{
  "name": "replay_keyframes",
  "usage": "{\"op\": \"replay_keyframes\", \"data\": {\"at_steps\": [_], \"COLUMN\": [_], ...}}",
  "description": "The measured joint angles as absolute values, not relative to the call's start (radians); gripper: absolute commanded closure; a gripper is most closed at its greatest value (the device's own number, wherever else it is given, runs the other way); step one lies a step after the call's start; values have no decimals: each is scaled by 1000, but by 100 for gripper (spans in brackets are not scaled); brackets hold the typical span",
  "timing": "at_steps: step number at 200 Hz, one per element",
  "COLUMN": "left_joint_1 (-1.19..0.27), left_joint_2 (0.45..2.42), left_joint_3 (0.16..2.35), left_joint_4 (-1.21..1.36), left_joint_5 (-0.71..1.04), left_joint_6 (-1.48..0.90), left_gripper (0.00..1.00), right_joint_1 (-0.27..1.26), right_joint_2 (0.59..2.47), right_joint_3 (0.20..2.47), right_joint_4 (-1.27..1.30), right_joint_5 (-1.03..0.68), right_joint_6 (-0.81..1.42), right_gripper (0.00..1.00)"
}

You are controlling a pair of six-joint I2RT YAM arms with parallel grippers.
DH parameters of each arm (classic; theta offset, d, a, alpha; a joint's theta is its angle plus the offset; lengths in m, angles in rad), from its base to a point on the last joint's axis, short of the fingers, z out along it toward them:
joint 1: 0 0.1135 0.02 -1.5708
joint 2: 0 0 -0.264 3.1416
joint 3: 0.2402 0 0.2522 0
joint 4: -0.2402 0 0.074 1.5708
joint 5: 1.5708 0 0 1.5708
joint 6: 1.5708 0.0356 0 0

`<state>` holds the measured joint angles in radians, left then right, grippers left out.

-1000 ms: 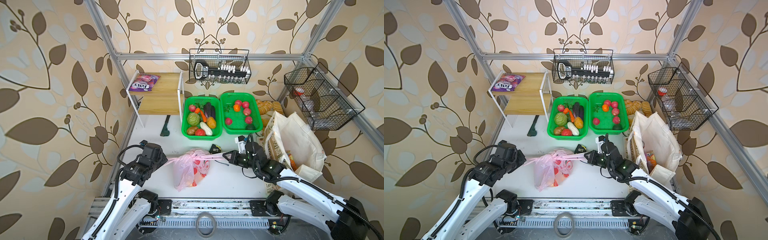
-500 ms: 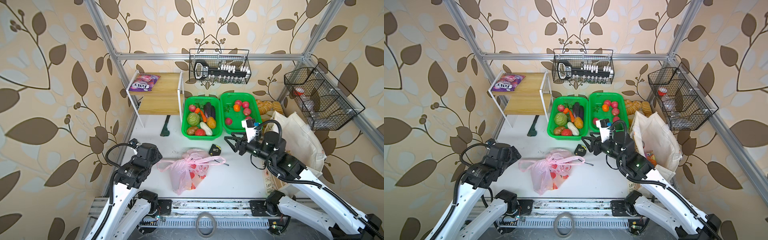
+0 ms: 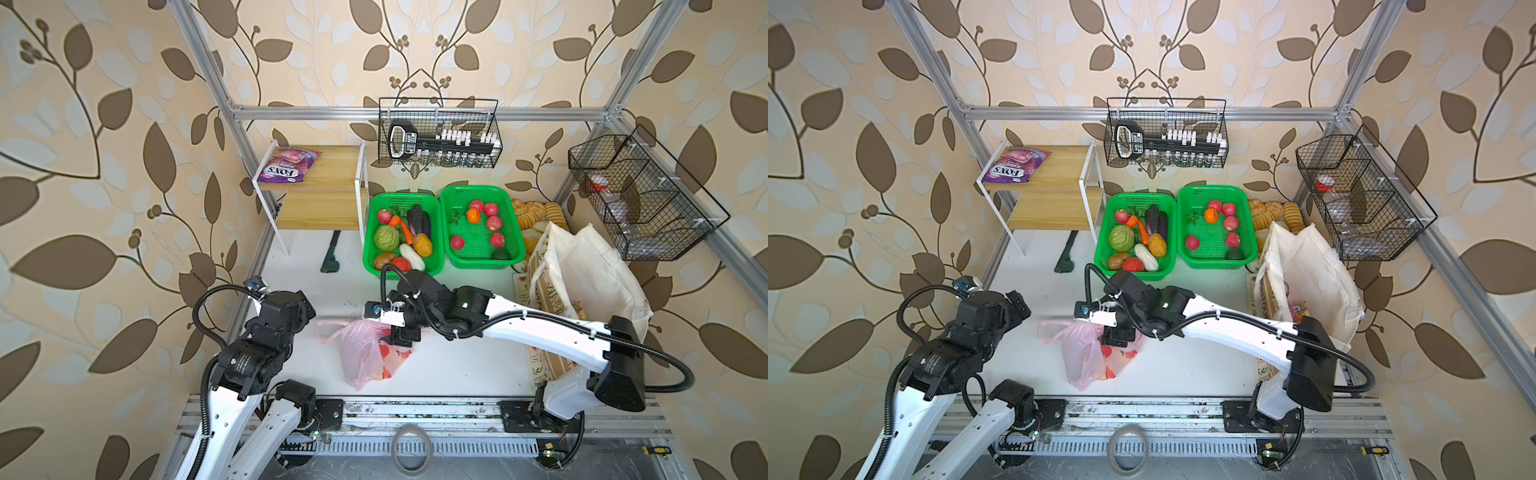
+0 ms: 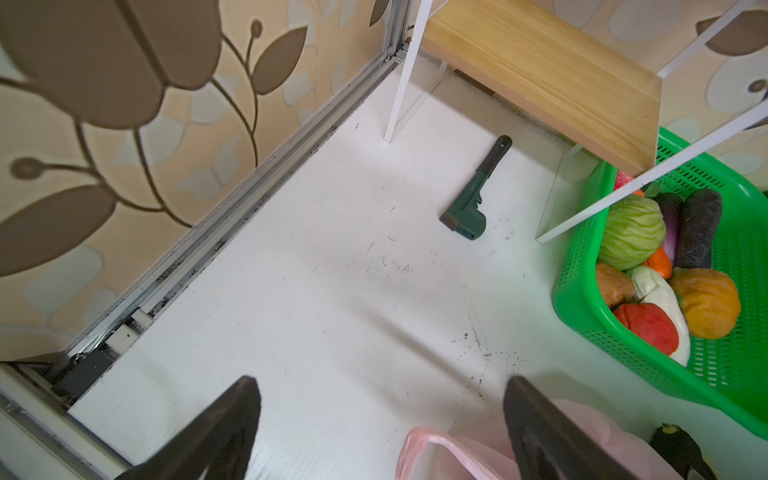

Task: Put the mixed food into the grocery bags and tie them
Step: 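Reach the right gripper to the pink bag's knot and grasp it, then lift the pink bag with the right gripper and carry it to the beige tote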

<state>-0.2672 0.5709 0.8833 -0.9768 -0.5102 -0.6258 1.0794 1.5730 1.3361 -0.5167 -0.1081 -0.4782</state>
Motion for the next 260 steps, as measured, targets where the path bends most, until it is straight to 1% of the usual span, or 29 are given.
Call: {"op": "replay_keyframes", "data": {"at_steps": [52, 69, 79, 84, 85, 86, 91, 96, 97, 99, 106, 111, 119, 126, 147, 159, 200, 210, 229, 260], "left_joint_1": [-267, -267, -267, -267, -267, -267, -267, -267, -267, -267, -267, -267, -267, -267, -267, -267, -267, -267, -267, -267], "left_joint_2": [562, 562, 562, 562, 562, 562, 562, 562, 562, 562, 562, 563, 563, 563, 564, 566, 572, 572, 574, 595], "left_joint_3": [875, 864, 859, 857, 857, 857, 857, 857, 857, 857, 857, 857, 857, 857, 857, 857, 857, 857, 857, 870], "left_joint_4": [-976, -971, -970, -969, -969, -969, -968, -967, -967, -967, -966, -964, -962, -960, -953, -952, -918, -902, -875, -849], "left_joint_5": [-511, -511, -510, -510, -510, -510, -510, -510, -510, -510, -510, -510, -510, -510, -510, -508, -461, -439, -396, -338], "left_joint_6": [-588, -577, -574, -572, -572, -572, -570, -566, -566, -565, -559, -556, -552, -551, -549, -548, -538, -533, -527, -519], "left_gripper": [6, 6, 6, 6, 6, 6, 6, 6, 6, 6, 6, 6, 6, 6, 6, 6, 3, 2, 1, 1], "right_joint_1": [1082, 1082, 1082, 1082, 1082, 1082, 1082, 1082, 1082, 1082, 1082, 1081, 1080, 1077, 1069, 1065, 1052, 1038, 1008, 946], "right_joint_2": [1775, 1837, 1874, 1892, 1897, 1899, 1916, 1930, 1934, 1939, 1951, 1955, 1956, 1954, 1924, 1876, 1586, 1508, 1377, 1199], "right_joint_3": [1513, 1553, 1578, 1591, 1595, 1596, 1609, 1620, 1623, 1628, 1637, 1641, 1643, 1647, 1647, 1635, 1585, 1584, 1579, 1581], "right_joint_4": [-644, -659, -674, -683, -686, -687, -697, -702, -706, -709, -719, -725, -735, -744, -749, -739, -687, -669, -638, -632], "right_joint_5": [-80, -79, -85, -91, -92, -93, -99, -104, -106, -108, -112, -113, -117, -120, -123, -115, -32, 1, 84, 285], "right_joint_6": [-598, -612, -611, -613, -608, -608, -606, -609, -603, -598, -590, -582, -561, -545, -496, -457, -295, -252, -180, -69], "right_gripper": [19, 25, 33, 40, 40, 43, 50, 60, 60, 66, 77, 81, 90, 93, 95, 96, 98, 100, 100, 100]}}
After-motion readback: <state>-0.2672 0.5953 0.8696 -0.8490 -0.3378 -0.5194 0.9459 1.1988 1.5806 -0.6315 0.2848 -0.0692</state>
